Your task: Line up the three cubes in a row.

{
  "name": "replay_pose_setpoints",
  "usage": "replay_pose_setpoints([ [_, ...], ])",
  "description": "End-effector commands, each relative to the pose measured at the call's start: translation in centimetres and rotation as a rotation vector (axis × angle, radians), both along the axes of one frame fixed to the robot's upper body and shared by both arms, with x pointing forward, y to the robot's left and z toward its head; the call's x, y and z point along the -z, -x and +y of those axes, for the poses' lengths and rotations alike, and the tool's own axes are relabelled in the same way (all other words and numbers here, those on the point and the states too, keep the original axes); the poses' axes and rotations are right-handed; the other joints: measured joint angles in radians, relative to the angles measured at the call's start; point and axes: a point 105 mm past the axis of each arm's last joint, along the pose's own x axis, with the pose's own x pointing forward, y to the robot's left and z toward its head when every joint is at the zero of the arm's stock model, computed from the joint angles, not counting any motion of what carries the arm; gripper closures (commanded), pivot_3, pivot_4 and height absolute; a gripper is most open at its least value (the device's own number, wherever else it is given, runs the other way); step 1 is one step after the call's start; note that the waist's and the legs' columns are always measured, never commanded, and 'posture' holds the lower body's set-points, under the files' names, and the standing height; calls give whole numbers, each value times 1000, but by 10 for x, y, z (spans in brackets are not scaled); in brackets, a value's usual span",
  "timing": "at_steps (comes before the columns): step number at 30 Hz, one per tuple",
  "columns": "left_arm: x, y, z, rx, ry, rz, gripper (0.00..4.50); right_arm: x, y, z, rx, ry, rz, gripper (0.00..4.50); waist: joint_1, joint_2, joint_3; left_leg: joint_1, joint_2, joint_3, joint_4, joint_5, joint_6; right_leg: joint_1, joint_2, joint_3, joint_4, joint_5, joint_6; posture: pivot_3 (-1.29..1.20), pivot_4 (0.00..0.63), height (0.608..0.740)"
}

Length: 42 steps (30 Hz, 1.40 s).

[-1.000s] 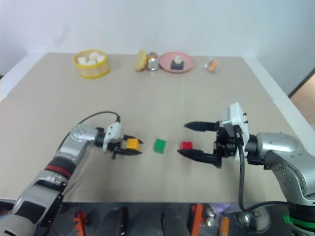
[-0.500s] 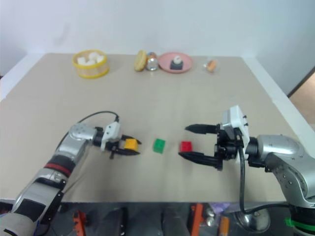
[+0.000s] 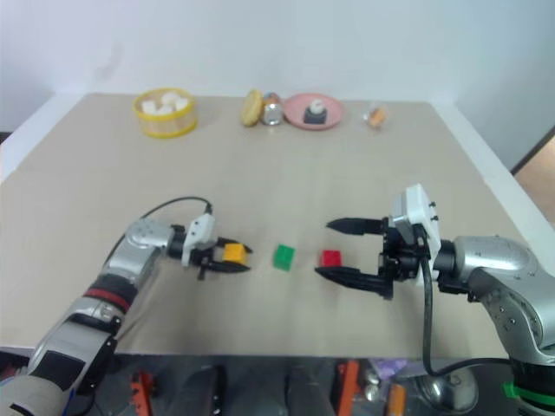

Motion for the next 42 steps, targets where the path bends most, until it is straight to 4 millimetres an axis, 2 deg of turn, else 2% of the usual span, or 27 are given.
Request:
replay_pose_setpoints([
  [1,5,3,-5,32,-25,7,3112,-11,0,-1,3,2,-51,0,0,0,0,0,0,0,0,0,0,0,0,0,0,0,0,0,150,740],
  [8,6,2,-5,48,-38,2,3112,-11,-1,-1,7,3,-54,0,0,0,0,0,0,0,0,0,0,0,0,0,0,0,0,0,150,740],
  [10,6,3,-4,56,-42,26,2107,-11,-1,-1,8,4,-55,0,0,0,0,0,0,0,0,0,0,0,0,0,0,0,0,0,150,740],
  [14,4,-2,-6,23,-29,-15,748,-11,-1,-2,10,8,-53,0,-2,0,0,0,0,0,0,0,0,0,0,0,0,0,0,0,150,740],
  [16,-1,-6,-8,-5,3,-22,203,-11,-2,-3,11,10,-53,0,-1,0,0,0,0,0,-1,0,0,0,0,0,0,-1,0,0,150,740],
  [17,-2,-6,-9,-8,13,-16,94,-11,-2,-3,11,11,-53,0,0,0,0,0,0,0,-1,0,0,0,0,0,0,-1,1,0,150,740],
  [23,-6,-7,-3,-36,34,-58,94,-13,-4,-3,5,8,-57,0,-2,0,0,-1,-1,-1,-1,0,0,-1,0,0,0,-1,1,0,150,740],
  [34,-30,6,18,-104,96,-68,94,-17,-11,-3,-19,10,-65,0,-4,0,0,0,1,0,-1,0,0,-1,1,0,0,-1,0,0,150,740],
  [39,-33,4,40,-192,78,-72,94,-19,-13,0,-39,9,-68,0,-4,0,0,0,1,0,-1,0,0,-1,1,0,0,-1,0,0,150,740],
  [42,-34,10,53,-207,61,-57,94,-21,-14,0,-44,11,-71,0,-4,0,0,0,1,0,-1,0,0,-1,1,0,0,-1,0,0,150,740],
])
